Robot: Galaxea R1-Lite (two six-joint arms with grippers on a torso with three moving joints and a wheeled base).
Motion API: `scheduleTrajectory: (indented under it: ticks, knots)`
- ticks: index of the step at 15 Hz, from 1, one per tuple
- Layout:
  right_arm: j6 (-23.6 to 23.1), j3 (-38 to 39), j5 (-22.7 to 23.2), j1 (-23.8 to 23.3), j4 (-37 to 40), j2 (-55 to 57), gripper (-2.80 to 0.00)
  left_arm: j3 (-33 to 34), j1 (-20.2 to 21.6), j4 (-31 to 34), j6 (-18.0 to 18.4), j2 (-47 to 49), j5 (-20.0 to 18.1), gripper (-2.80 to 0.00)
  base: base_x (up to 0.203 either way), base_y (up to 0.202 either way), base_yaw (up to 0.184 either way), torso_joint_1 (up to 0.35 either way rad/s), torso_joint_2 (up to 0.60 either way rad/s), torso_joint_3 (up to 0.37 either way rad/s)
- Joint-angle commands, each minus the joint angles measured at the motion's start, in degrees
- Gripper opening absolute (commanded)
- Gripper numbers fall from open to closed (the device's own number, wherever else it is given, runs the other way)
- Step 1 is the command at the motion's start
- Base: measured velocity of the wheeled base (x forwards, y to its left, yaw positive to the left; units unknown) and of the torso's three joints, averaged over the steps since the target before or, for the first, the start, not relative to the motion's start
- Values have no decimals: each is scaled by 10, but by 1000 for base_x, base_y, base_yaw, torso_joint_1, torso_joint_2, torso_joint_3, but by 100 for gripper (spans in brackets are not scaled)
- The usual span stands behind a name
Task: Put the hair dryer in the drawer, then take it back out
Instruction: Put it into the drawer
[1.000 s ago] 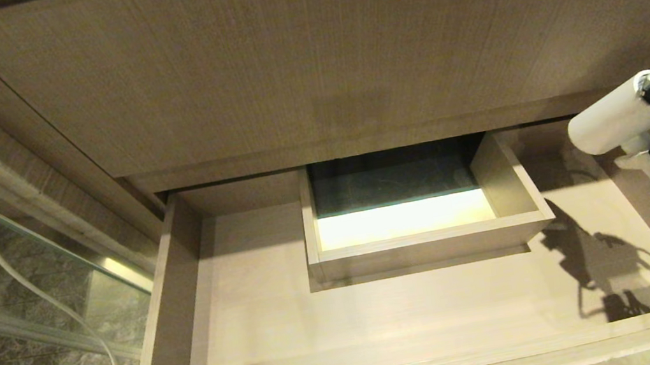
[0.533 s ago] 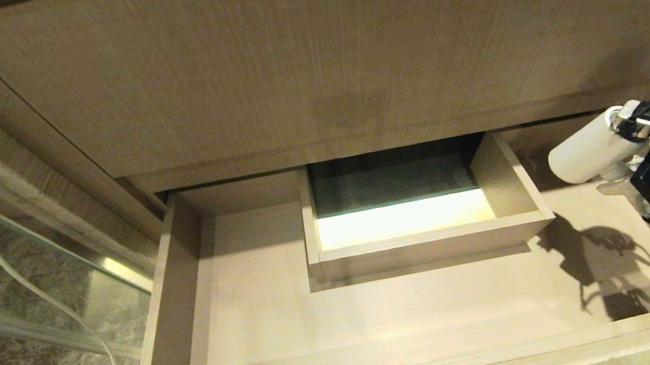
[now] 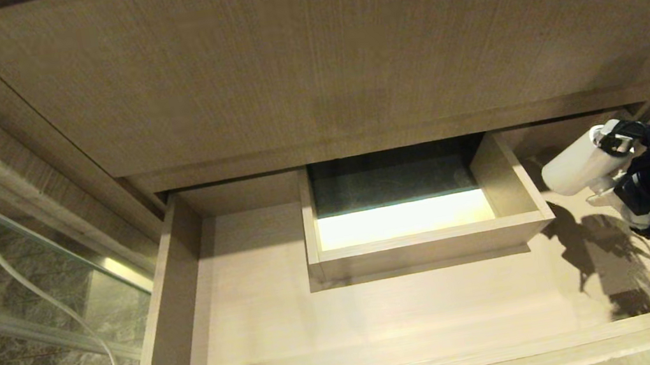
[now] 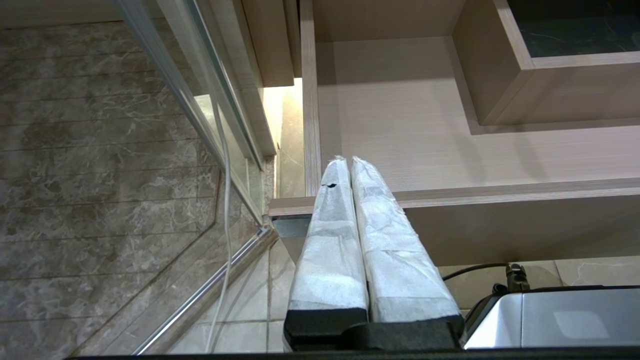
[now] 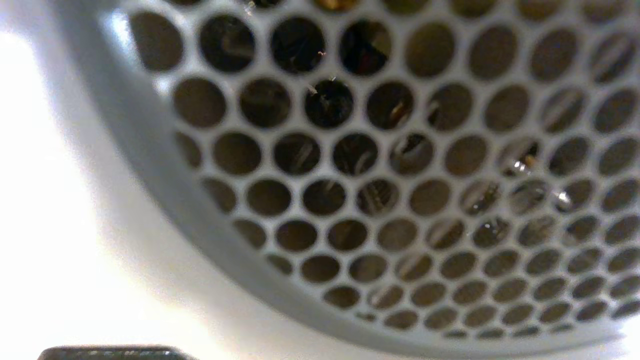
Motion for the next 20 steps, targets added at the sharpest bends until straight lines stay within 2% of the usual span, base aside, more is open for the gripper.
scheduleTrajectory:
  ticks: [1, 5, 8, 9, 14, 16, 20]
  knots:
    - [-3, -44, 1, -4, 0, 68, -280, 1, 0, 0, 0, 1, 0, -280, 0, 0, 0, 0, 0, 0]
    - [-3, -135, 1, -4, -2, 151, -280, 1, 0, 0, 0, 1, 0, -280, 0, 0, 0, 0, 0, 0]
    - [-28, -146, 1, -4, -2, 170, -280, 1, 0, 0, 0, 1, 0, -280, 0, 0, 0, 0, 0, 0]
    - [-39, -143, 0, -4, -2, 168, 0, 0, 0, 0, 0, 1, 0, -280, 0, 0, 0, 0, 0, 0]
    - [-34, -108, -1, -12, -3, 105, 0, 1, 0, 0, 0, 1, 0, -280, 0, 0, 0, 0, 0, 0]
    - [-10, -88, -1, -22, -1, 51, 0, 0, 0, 0, 0, 1, 0, -280, 0, 0, 0, 0, 0, 0]
    - [131, -13, -8, -30, 2, -102, 0, 1, 0, 0, 0, 1, 0, -280, 0, 0, 0, 0, 0, 0]
